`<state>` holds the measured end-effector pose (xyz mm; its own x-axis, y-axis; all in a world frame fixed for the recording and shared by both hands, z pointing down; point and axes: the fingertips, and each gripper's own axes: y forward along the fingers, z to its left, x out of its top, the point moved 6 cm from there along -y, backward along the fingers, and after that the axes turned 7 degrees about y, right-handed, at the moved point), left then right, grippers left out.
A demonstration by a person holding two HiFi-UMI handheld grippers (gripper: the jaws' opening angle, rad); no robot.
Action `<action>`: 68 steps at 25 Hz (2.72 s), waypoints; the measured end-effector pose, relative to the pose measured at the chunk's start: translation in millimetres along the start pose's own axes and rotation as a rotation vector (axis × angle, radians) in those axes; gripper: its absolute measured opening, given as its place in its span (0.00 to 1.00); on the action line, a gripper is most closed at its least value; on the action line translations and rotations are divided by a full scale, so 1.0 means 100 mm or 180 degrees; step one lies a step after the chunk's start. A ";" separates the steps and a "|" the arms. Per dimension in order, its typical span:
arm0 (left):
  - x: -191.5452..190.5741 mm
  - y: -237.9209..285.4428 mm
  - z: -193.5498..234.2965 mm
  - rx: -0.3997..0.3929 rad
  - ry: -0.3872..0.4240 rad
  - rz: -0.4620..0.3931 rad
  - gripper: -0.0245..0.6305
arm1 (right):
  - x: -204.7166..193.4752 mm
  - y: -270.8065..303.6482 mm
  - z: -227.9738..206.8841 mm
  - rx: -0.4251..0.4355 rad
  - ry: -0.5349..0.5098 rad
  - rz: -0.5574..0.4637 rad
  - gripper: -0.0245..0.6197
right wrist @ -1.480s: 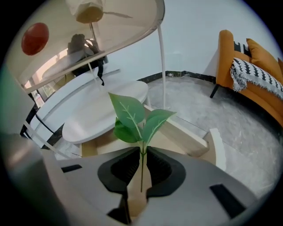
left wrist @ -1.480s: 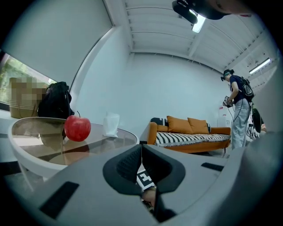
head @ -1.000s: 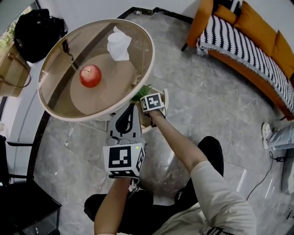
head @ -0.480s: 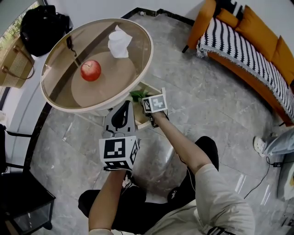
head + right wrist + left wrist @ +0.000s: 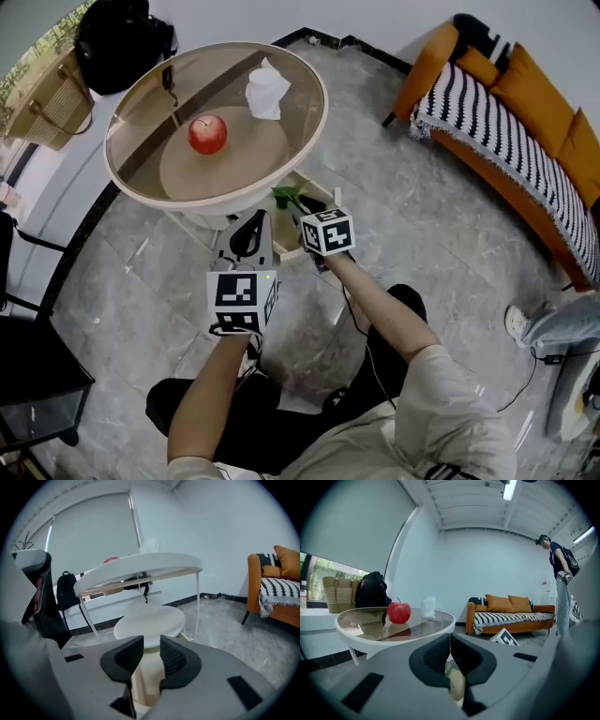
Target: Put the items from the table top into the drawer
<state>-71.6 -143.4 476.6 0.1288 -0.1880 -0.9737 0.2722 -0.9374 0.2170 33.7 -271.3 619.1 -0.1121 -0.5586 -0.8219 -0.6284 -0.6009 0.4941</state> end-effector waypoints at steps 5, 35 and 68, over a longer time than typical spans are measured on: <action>0.09 -0.17 0.09 0.0096 -0.0292 -0.0155 0.07 | 0.23 -0.27 0.34 0.0183 -0.0390 -0.0366 0.18; 0.08 -0.59 0.43 0.0410 -0.0543 -0.0163 0.07 | 1.37 -0.76 1.09 0.0991 -0.0545 -0.0961 0.12; 0.26 -0.56 1.20 0.0378 -0.0970 -0.0622 0.07 | 1.98 0.72 1.78 0.0780 -0.1377 0.0287 0.59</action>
<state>-197.4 -131.4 430.4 -0.2091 -0.0641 -0.9758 0.1487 -0.9883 0.0331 -170.8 -323.2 441.9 -0.4504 -0.2826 -0.8469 -0.7579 -0.3803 0.5300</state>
